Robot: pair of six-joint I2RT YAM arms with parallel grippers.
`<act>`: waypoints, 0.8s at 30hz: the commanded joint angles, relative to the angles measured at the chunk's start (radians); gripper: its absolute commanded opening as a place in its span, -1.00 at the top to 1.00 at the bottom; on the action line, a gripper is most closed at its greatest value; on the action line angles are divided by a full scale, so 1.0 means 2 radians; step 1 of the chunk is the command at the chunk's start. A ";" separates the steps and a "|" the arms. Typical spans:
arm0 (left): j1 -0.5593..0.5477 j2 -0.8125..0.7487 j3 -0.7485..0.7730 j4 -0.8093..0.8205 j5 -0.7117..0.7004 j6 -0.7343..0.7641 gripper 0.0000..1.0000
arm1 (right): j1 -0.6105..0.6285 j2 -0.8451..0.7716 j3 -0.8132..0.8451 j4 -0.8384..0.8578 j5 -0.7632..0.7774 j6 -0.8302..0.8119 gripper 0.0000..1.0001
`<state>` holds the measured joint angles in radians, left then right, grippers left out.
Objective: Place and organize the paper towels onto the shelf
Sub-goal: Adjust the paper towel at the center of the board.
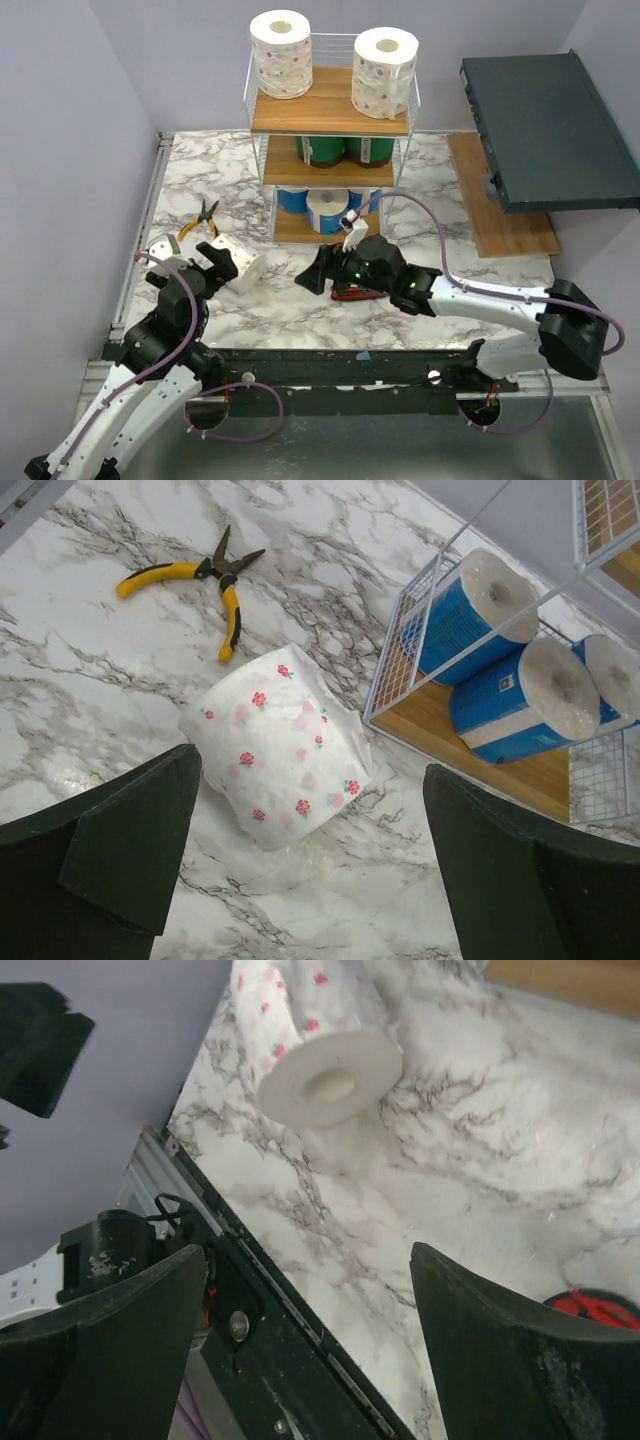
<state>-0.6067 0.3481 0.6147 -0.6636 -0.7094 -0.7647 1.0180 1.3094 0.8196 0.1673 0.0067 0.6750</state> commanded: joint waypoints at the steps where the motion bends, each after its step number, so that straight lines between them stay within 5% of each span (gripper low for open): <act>1: 0.004 -0.045 0.017 -0.010 -0.031 -0.002 -0.97 | 0.001 0.037 -0.044 0.162 -0.044 0.134 -0.73; 8: 0.005 -0.107 0.019 -0.035 -0.056 0.004 -0.97 | 0.007 0.163 -0.020 0.276 -0.069 0.210 -0.78; 24: 0.005 -0.141 0.025 -0.062 -0.058 0.022 -0.97 | 0.020 0.355 0.110 0.307 -0.063 0.306 -0.63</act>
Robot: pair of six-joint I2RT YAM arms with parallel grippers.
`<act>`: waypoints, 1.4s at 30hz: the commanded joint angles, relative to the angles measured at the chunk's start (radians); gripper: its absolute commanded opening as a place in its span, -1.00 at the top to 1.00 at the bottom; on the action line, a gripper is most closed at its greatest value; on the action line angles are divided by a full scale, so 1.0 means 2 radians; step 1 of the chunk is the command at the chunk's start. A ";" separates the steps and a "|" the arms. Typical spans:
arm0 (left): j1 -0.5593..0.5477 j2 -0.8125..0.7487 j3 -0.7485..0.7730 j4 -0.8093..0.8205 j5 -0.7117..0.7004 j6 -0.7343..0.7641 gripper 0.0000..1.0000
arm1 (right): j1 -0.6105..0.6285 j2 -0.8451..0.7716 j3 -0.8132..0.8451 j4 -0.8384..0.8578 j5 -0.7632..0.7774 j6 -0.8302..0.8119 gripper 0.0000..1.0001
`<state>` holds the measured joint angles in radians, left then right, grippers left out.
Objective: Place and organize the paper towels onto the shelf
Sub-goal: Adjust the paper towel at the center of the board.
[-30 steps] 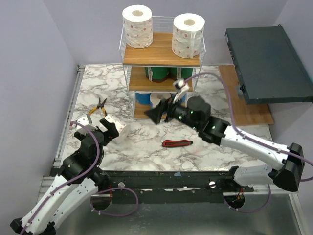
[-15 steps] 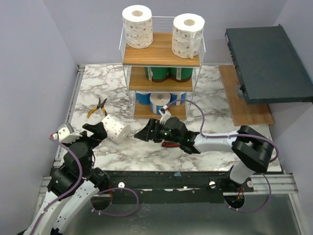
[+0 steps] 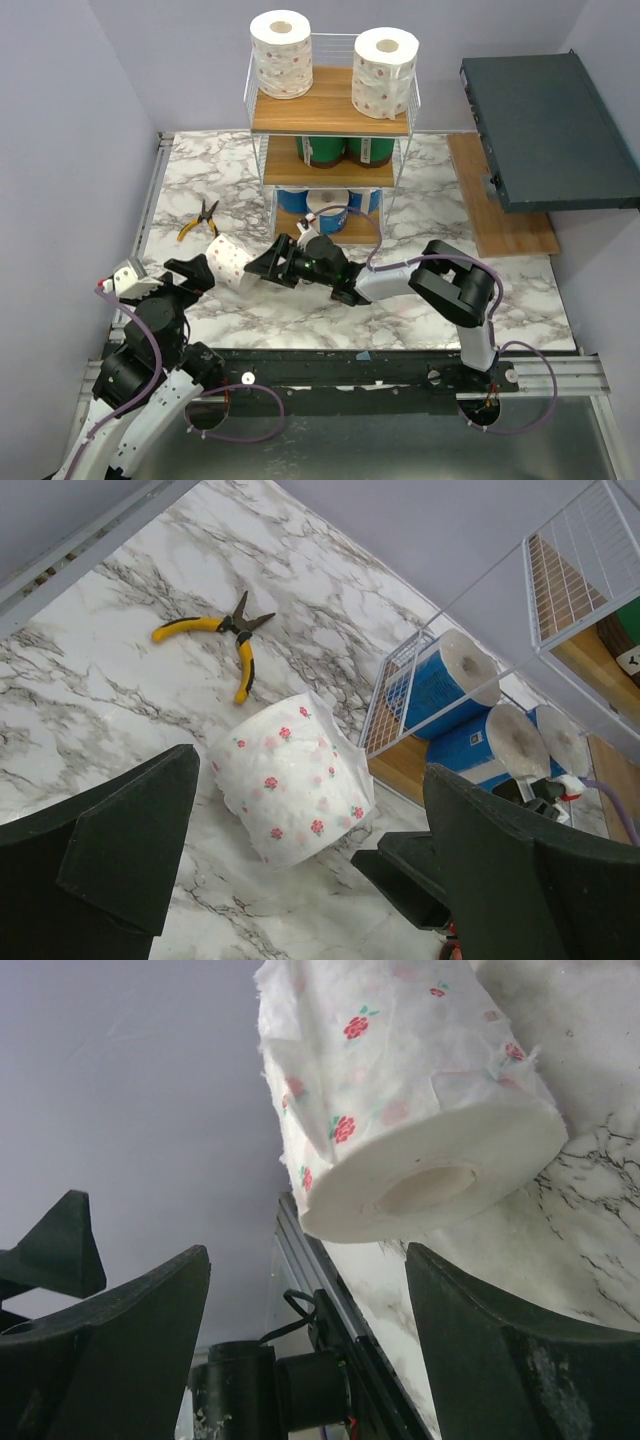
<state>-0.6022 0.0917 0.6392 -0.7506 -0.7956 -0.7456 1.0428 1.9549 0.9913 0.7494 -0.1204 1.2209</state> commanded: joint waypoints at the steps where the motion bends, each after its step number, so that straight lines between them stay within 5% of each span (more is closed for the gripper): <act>1: 0.003 -0.017 0.013 -0.021 -0.015 0.012 -0.97 | 0.009 0.039 0.028 0.020 0.003 0.036 -0.62; 18: 0.002 -0.055 0.004 -0.029 -0.028 0.031 -0.97 | 0.014 0.106 0.083 0.025 0.048 0.056 -0.46; 32: 0.002 -0.059 -0.006 -0.020 -0.017 0.033 -0.97 | 0.021 0.110 0.097 0.015 0.058 0.024 0.09; 37: 0.002 -0.061 -0.004 -0.022 -0.016 0.032 -0.97 | 0.021 0.071 0.061 0.005 0.059 -0.003 0.28; 42: 0.002 -0.060 0.000 -0.018 -0.012 0.036 -0.97 | 0.026 -0.027 0.041 -0.123 0.056 -0.087 0.37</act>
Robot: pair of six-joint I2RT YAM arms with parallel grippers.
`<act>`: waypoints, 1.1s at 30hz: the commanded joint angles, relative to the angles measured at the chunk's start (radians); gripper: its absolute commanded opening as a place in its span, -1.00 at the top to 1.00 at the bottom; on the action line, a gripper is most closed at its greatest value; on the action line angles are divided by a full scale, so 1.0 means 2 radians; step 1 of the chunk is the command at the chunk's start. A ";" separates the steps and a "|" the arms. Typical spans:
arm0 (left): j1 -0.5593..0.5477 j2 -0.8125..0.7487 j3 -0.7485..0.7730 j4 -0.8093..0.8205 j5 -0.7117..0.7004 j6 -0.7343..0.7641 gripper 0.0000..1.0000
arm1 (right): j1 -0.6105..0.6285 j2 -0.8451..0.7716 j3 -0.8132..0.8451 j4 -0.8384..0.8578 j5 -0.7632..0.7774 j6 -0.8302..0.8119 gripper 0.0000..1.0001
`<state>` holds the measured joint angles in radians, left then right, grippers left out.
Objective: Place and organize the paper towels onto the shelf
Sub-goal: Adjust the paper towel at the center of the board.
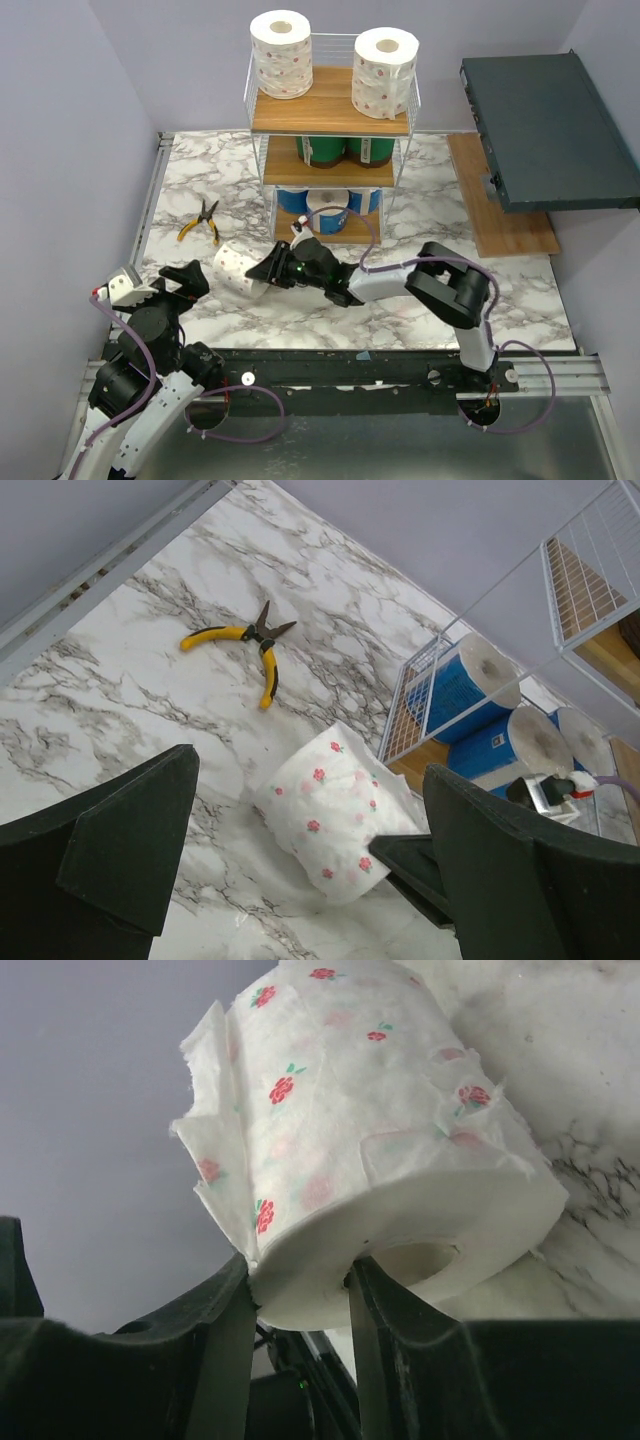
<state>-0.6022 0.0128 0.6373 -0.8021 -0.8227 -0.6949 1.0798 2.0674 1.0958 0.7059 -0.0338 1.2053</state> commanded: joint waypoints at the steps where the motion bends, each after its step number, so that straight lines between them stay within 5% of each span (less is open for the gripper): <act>1: 0.002 -0.020 0.001 0.010 0.003 0.011 -0.97 | 0.009 -0.102 -0.009 -0.143 0.011 -0.102 0.38; 9: 0.002 0.001 -0.005 0.034 0.032 0.000 -0.97 | 0.018 -0.225 0.058 -0.484 0.045 -0.308 0.40; 16: 0.002 0.039 -0.024 0.071 0.076 -0.005 -0.96 | 0.057 -0.209 0.143 -0.733 0.135 -0.445 0.39; 29: 0.002 0.087 -0.044 0.117 0.124 -0.008 -0.96 | 0.127 -0.143 0.179 -0.795 0.175 -0.509 0.33; 33: 0.002 0.086 -0.047 0.117 0.128 -0.008 -0.96 | 0.133 -0.139 0.181 -0.783 0.179 -0.497 0.03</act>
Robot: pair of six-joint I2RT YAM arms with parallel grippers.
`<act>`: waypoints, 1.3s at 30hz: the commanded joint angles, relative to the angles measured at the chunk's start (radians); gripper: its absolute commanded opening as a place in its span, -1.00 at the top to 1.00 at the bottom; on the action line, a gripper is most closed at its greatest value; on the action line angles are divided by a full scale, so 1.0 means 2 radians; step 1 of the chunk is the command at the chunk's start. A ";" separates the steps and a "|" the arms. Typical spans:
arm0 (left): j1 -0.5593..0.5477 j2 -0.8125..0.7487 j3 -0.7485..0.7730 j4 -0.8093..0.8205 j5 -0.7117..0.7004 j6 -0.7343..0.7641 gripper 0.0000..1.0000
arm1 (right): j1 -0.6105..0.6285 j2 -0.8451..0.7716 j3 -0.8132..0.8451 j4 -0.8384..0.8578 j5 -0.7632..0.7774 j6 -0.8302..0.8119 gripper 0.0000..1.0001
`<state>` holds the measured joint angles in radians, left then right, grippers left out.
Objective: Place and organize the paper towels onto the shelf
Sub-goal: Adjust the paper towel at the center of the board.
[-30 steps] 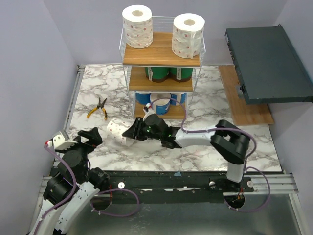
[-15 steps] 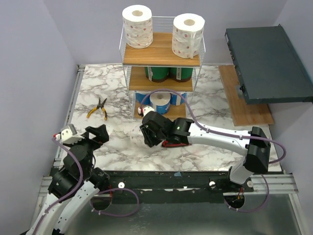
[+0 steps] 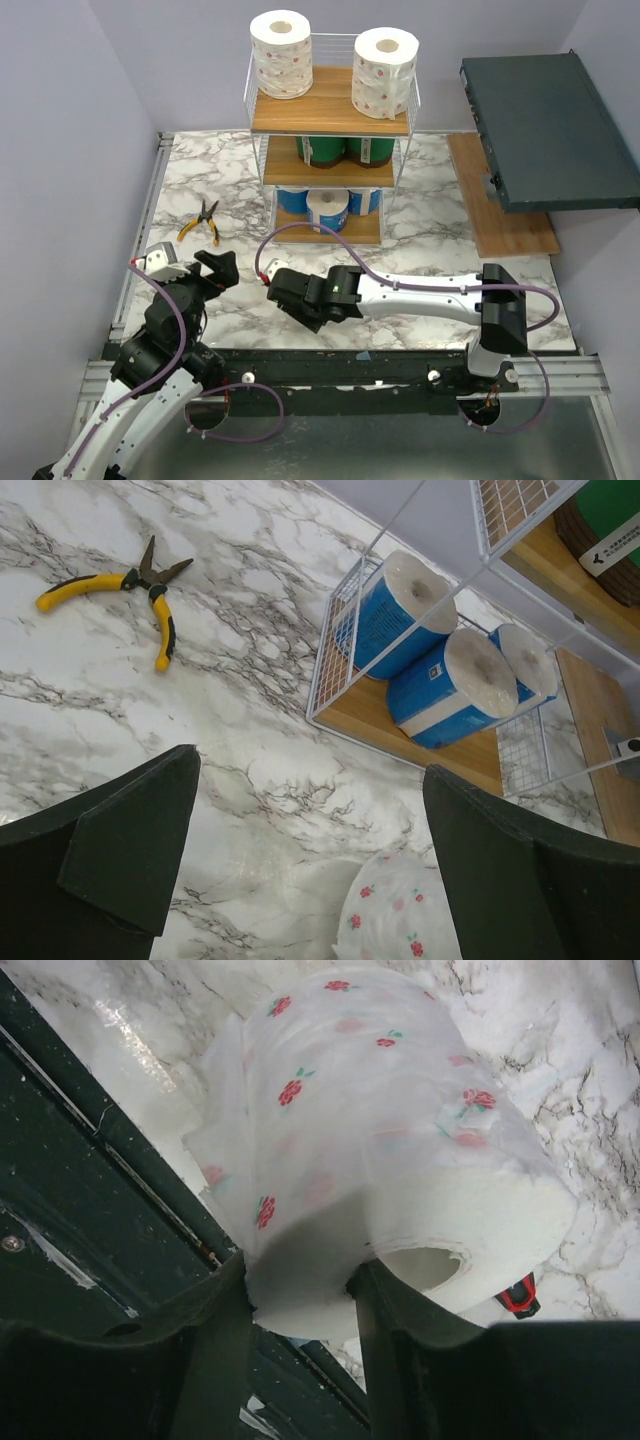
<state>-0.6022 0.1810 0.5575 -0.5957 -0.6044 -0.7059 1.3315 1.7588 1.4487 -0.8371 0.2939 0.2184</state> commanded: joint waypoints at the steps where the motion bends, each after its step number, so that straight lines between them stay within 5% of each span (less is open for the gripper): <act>1: 0.002 0.001 -0.007 0.014 0.018 -0.003 -0.96 | 0.007 0.010 0.006 -0.008 0.014 -0.001 -0.07; 7: 0.002 0.001 -0.011 0.014 0.020 -0.003 -0.96 | 0.008 -0.021 0.016 0.009 0.028 0.020 -0.46; 18: 0.002 -0.004 -0.015 0.016 0.028 -0.005 -0.96 | 0.007 -0.177 -0.111 0.231 0.038 -0.012 -0.51; 21: 0.002 -0.007 -0.018 0.017 0.027 -0.006 -0.96 | 0.007 -0.152 -0.075 0.178 0.040 -0.013 -0.50; 26: 0.003 -0.012 -0.023 0.018 0.030 -0.009 -0.96 | 0.005 -0.133 -0.076 0.219 0.005 -0.017 -0.48; 32: 0.003 -0.024 -0.024 0.009 0.027 -0.011 -0.96 | -0.003 -0.063 -0.033 0.206 -0.042 -0.016 -0.18; 39: 0.003 -0.041 -0.028 -0.004 0.025 -0.013 -0.96 | -0.024 -0.025 -0.015 0.211 -0.073 -0.020 -0.20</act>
<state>-0.6022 0.1234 0.5144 -0.5774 -0.5644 -0.7261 1.3056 1.6768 1.3621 -0.4355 0.2008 0.1963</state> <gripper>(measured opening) 0.980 0.594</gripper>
